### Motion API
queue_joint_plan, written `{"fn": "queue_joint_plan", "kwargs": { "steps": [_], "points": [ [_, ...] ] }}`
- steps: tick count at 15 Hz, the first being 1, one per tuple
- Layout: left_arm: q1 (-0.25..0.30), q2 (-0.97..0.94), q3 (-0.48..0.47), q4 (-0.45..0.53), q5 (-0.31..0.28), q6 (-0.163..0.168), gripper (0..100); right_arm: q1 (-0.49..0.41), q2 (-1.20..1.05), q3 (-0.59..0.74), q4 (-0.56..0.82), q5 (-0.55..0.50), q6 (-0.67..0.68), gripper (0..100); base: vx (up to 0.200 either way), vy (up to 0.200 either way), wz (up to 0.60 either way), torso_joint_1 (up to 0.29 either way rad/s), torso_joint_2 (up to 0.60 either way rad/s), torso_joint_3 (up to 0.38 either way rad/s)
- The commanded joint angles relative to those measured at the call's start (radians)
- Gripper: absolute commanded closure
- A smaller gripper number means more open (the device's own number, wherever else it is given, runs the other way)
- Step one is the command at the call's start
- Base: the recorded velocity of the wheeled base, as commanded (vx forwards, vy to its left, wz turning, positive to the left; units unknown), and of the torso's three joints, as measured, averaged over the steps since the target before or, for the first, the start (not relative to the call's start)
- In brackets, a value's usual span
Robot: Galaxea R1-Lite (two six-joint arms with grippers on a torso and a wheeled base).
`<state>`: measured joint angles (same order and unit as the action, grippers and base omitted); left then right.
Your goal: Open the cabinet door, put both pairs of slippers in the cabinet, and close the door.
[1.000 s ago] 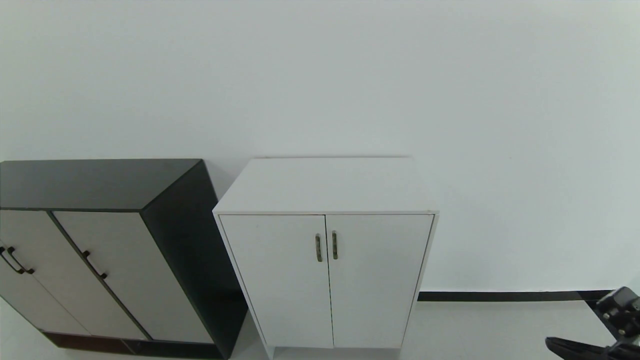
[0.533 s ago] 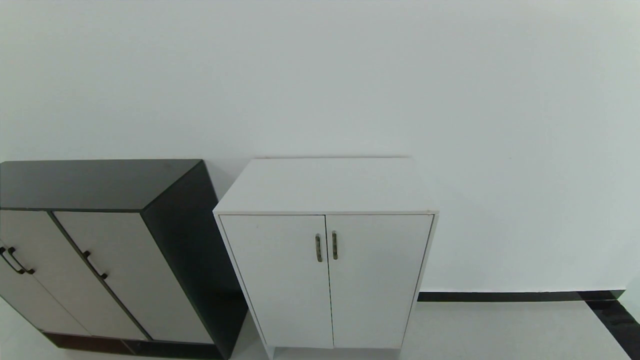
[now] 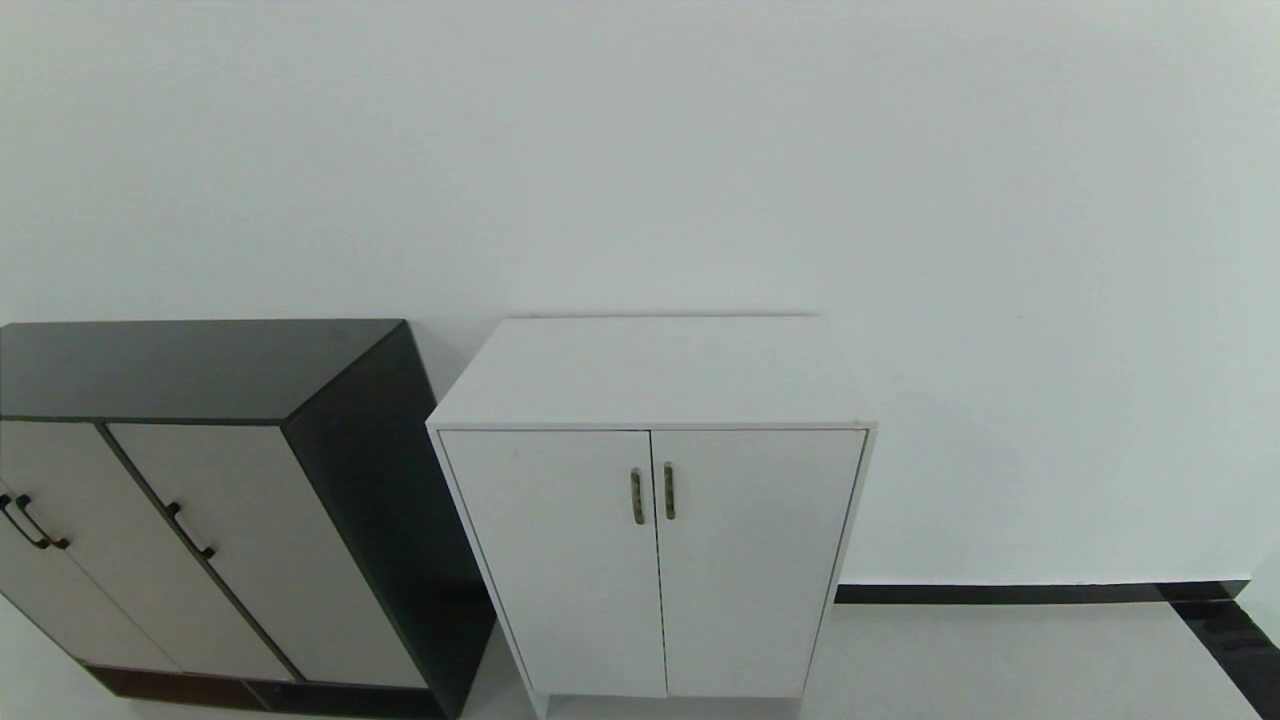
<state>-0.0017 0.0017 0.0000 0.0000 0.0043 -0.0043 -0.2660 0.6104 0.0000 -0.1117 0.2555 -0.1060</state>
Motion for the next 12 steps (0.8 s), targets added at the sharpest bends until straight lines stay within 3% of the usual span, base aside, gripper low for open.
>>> {"fn": "queue_joint_plan", "kwargs": {
  "steps": [1,3,8,12],
  "points": [
    [0.000,0.000,0.000,0.000,0.000,0.000,100,0.051,-0.043,0.000,0.018,0.034,0.000,100,0.000,0.000,0.00,0.000,0.00,0.000],
    [0.000,0.000,0.000,0.000,0.000,0.000,100,0.103,-0.170,0.000,0.076,0.096,0.003,100,0.000,0.000,0.00,0.000,0.00,0.000],
    [0.000,0.000,0.000,0.000,0.000,0.000,100,0.122,-0.365,-0.002,0.078,0.096,0.012,100,0.000,0.000,0.00,0.000,0.00,0.000],
    [0.000,0.000,0.000,0.000,0.000,0.000,100,0.111,-0.480,-0.002,0.079,-0.055,0.006,100,0.000,0.000,0.00,0.000,0.00,0.000]
  ]
}}
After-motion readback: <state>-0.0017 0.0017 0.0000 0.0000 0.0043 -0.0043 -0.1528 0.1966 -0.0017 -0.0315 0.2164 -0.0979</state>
